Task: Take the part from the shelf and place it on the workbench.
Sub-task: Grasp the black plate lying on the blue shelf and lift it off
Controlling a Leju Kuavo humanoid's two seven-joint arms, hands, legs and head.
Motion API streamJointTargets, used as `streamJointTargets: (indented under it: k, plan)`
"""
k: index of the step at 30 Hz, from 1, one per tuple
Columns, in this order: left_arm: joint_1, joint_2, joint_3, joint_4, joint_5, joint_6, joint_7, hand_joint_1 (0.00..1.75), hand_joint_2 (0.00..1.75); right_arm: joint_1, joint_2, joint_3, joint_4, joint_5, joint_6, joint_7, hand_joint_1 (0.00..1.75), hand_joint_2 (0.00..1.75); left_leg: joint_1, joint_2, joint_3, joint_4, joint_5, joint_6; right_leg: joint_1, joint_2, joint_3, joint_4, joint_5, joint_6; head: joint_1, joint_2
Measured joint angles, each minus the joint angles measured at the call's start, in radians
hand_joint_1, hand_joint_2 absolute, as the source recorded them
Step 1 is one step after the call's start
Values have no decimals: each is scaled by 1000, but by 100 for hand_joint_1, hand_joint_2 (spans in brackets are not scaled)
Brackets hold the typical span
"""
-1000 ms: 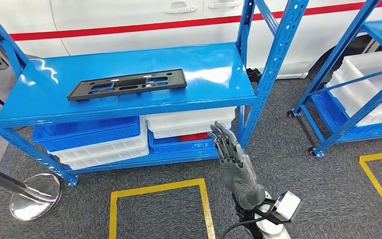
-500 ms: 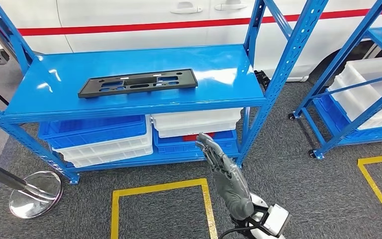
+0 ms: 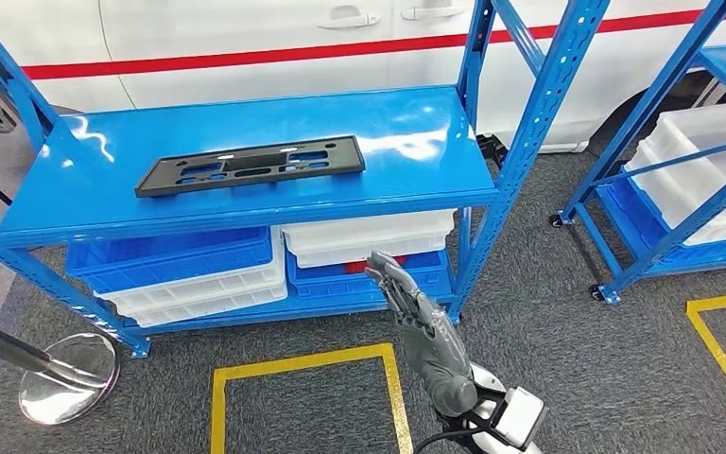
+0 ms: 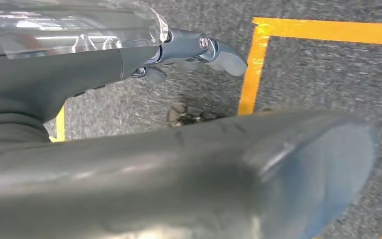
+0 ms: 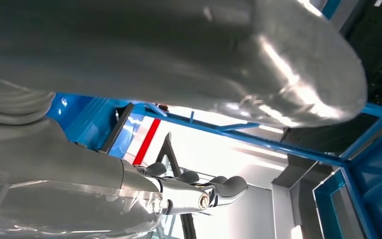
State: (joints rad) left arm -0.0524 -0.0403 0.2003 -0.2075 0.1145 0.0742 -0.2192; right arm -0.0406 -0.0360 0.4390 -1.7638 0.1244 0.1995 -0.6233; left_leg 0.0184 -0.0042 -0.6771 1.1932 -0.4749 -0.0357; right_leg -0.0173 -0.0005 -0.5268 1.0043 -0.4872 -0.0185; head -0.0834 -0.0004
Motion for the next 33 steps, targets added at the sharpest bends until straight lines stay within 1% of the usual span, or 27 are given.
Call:
streamJointTargets:
  k: [1, 2, 3, 6, 7, 8, 9, 11, 12, 13, 14, 15, 17, 18, 19, 21, 22, 23, 24, 25, 27, 28, 29, 30, 31, 32, 33]
  plan:
    - [0, 0, 0, 0, 0, -1, 0, 0, 0, -1, -1, 1, 0, 0, -1, 0, 0, 0, 0, 1, 32, -70, 31, 0, 0, 0, 9, 0, -8, 6, 0, 0]
    - [-1, 0, 0, 1, 0, -1, 0, 0, 0, -3, -1, 2, 1, 0, -2, 0, 0, 0, -1, 1, 60, -128, 49, 5, 0, 0, 16, 0, -16, 12, 0, 0]
    - [-2, 0, 0, 1, -1, -2, -1, 0, 0, -5, -2, 3, 1, 0, -3, 0, 0, 0, -4, 1, 77, -162, 52, 13, 1, 0, 20, -1, -21, 19, 0, 0]
    - [-3, 0, 0, 1, -1, -3, -1, 0, 0, -9, -3, 4, 1, 0, -5, 0, 0, 0, -8, -1, 91, -181, 35, 45, 2, 0, 27, 7, -21, 40, 1, 0]
    - [-2, 0, 0, 1, -1, -3, -1, 0, 0, -11, -3, 4, 1, 0, -6, 0, 0, 0, -7, -2, 100, -185, 31, 53, 1, 0, 22, 26, -20, 45, 1, 0]
    - [-1, 0, 0, 1, -1, -3, -1, 0, 0, -13, -3, 5, 1, -1, -6, 0, 0, 0, -8, -2, 111, -188, 27, 60, -1, 0, 5, 60, -26, 47, 1, 0]
    - [-1, 0, 0, 1, -2, -2, -1, 0, 0, -15, -4, 5, 1, -2, -6, 0, 0, 0, -9, -3, 120, -191, 23, 66, -1, 0, -27, 113, -38, 48, 1, 0]
    - [-1, 0, 0, 1, -3, -2, -2, 0, 0, -17, -6, 6, 2, -5, -6, 0, 0, 0, -13, -3, 136, -191, 9, 75, 1, 0, -120, 240, -82, 48, 1, 0]
    - [0, 0, 0, 1, -5, -1, -2, 0, 0, -17, -8, 7, 3, -7, -6, 0, 0, 0, -16, -4, 145, -191, 0, 77, 3, 1, -162, 284, -101, 48, 1, 0]
    - [2, 0, 0, 1, -6, -1, -2, 0, 0, -17, -9, 9, 4, -9, -6, 0, 0, 0, -20, -5, 157, -191, -9, 78, 5, 1, -190, 298, -107, 45, 1, 0]
    - [4, 0, 0, 1, -8, 0, -2, 0, 0, -17, -10, 10, 5, -11, -6, 0, 0, 0, -24, -6, 170, -191, -20, 79, 8, 1, -201, 279, -95, 40, 1, 0]
    - [5, -1, 0, 1, -9, 1, -2, 0, 0, -17, -11, 12, 6, -13, -7, 0, 0, 0, -28, -7, 186, -192, -31, 79, 12, 1, -197, 228, -60, 31, 1, 0]
    - [7, -3, 0, 3, -10, 2, -2, 0, 0, -17, -13, 13, 7, -17, -8, 0, 0, 0, -33, -9, 214, -192, -57, 77, 25, 4, -174, 102, 49, 6, 1, 0]
    - [5, -5, 0, 4, -11, 3, -3, 0, 0, -17, -15, 14, 7, -18, -8, 0, 0, 0, -35, -10, 225, -193, -70, 74, 31, 6, -163, 60, 87, -3, 1, 0]
    - [4, -6, 0, 5, -11, 4, -3, 0, 0, -17, -16, 14, 8, -19, -9, 0, 0, 0, -36, -11, 236, -192, -79, 71, 35, 9, -156, 37, 107, -9, 1, 0]
    - [-2, -7, 0, 6, -13, 6, -3, 0, 0, -21, -18, 16, 9, -20, -9, 0, 0, 0, -37, -11, 249, -178, -80, 60, 35, 12, -134, 27, 95, -14, 1, 0]
    - [-3, -7, 0, 6, -15, 7, -3, 0, 0, -23, -18, 17, 9, -20, -9, 0, 0, 0, -36, -10, 247, -153, -72, 55, 33, 12, -118, 20, 91, -19, 1, 0]
    - [-5, -7, 0, 6, -17, 8, -3, 0, 0, -26, -18, 18, 9, -20, -9, 0, 0, 0, -35, -9, 226, -110, -63, 48, 30, 10, -102, 15, 84, -23, 1, 0]
    - [-7, -8, 0, 6, -19, 9, -3, 0, 0, -28, -18, 19, 9, -21, -9, 0, 0, 0, -33, -8, 193, -54, -64, 42, 26, 8, -87, 10, 77, -26, 1, 0]
    - [-8, -8, 0, 6, -20, 9, -3, 0, 0, -29, -18, 20, 9, -21, -9, 0, 0, 0, -29, -6, 151, 7, -78, 35, 24, 7, -76, 7, 68, -27, 1, 0]
    - [-7, -9, 0, 6, -21, 10, -3, 0, 0, -29, -18, 23, 9, -21, -10, 0, 0, 0, -20, -5, 70, 91, -145, 24, 19, 8, -55, 7, 47, -26, 1, 0]
    - [-6, -8, 0, 6, -22, 10, -3, 0, 0, -29, -18, 24, 10, -22, -10, 0, 0, 0, -16, -4, 43, 98, -175, 19, 16, 10, -42, 7, 36, -23, 1, 0]
    - [-4, -8, 0, 6, -24, 10, -3, 0, 0, -28, -18, 25, 10, -22, -11, 0, 0, 0, -12, -4, 29, 80, -184, 16, 13, 12, -27, 7, 24, -20, 1, 0]
    - [-2, -8, 0, 6, -26, 10, -2, 0, 0, -28, -18, 26, 10, -22, -12, 0, 0, 0, -9, -3, 25, 38, -163, 13, 10, 13, -10, 7, 12, -16, 1, 0]
    - [0, -8, 0, 6, -29, 10, -2, 0, 0, -28, -18, 28, 10, -22, -12, 0, 0, 0, -6, -2, 28, -22, -107, 11, 8, 13, 3, 7, -1, -11, 1, 0]
    - [2, -7, 0, 7, -31, 10, -2, 0, 0, -27, -18, 29, 11, -22, -13, 0, 0, 0, -5, 0, 30, -82, -39, 11, 8, 13, 16, 9, -13, -6, 1, 0]
    - [2, -7, 0, 8, -32, 10, -1, 0, 0, -27, -18, 30, 11, -22, -14, 0, 0, 0, -5, 3, 33, -126, 16, 15, 9, 13, 25, 10, -25, 1, 1, 0]
